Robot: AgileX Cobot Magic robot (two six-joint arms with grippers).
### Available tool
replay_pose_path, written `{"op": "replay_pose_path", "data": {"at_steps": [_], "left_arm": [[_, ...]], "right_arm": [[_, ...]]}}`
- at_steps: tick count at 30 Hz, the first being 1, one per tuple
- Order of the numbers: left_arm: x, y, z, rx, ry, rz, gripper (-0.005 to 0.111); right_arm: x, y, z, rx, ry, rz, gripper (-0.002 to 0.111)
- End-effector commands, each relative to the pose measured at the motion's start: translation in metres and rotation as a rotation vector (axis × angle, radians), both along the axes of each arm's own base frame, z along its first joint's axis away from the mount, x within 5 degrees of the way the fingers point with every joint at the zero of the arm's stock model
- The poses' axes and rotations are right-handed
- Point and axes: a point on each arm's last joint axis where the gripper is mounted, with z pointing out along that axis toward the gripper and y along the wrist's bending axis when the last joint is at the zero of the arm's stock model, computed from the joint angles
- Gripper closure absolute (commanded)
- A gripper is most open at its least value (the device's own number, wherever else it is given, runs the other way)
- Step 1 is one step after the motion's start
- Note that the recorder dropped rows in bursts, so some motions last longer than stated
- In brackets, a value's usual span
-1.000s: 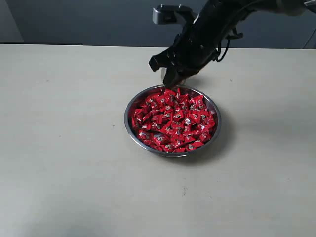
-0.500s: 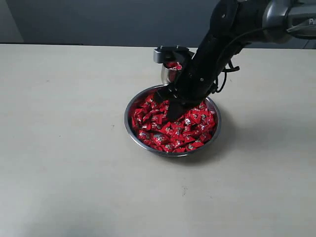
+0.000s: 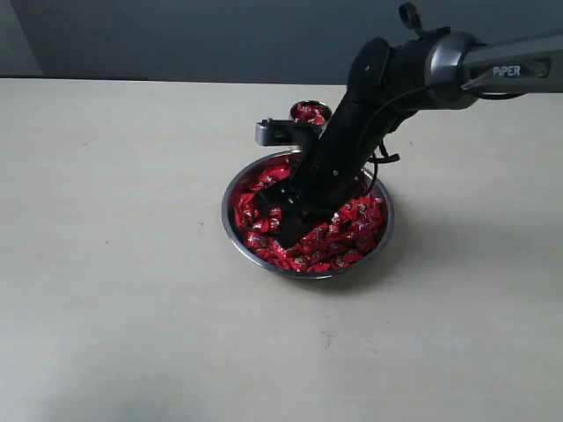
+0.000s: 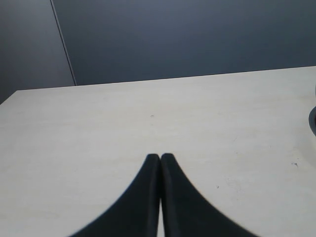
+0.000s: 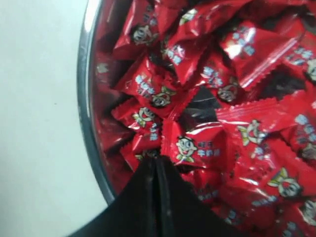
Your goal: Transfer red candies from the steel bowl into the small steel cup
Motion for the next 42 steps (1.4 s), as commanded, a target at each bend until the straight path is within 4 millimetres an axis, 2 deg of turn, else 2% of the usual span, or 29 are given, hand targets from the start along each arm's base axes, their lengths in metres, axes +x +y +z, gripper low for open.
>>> {"op": "replay_pose_path", "data": {"at_steps": [1, 4, 8, 10, 19, 35, 37, 42], "left_arm": [[-0.001, 0.0, 0.003, 0.001, -0.018, 0.003, 0.106], [-0.001, 0.0, 0.003, 0.001, -0.018, 0.003, 0.106], [-0.001, 0.0, 0.003, 0.001, -0.018, 0.003, 0.106], [-0.001, 0.0, 0.003, 0.001, -0.018, 0.003, 0.106], [-0.001, 0.0, 0.003, 0.001, -0.018, 0.003, 0.106], [-0.001, 0.0, 0.003, 0.001, -0.018, 0.003, 0.106], [-0.001, 0.0, 0.003, 0.001, -0.018, 0.003, 0.106], [-0.001, 0.0, 0.003, 0.001, -0.018, 0.003, 0.106]], "right_arm": [[-0.003, 0.005, -0.009, -0.005, -0.002, 0.022, 0.109], [-0.002, 0.005, -0.009, -0.002, -0.02, 0.014, 0.098], [0.001, 0.005, -0.01, -0.006, -0.053, 0.01, 0.073], [0.003, 0.004, -0.011, -0.02, -0.072, -0.005, 0.067], [0.013, 0.001, -0.013, -0.068, -0.174, -0.04, 0.066], [0.012, 0.004, -0.018, -0.048, -0.144, -0.068, 0.066], [0.012, 0.003, -0.018, -0.05, -0.139, -0.065, 0.07], [0.011, 0.003, -0.018, -0.057, -0.126, -0.056, 0.092]]}}
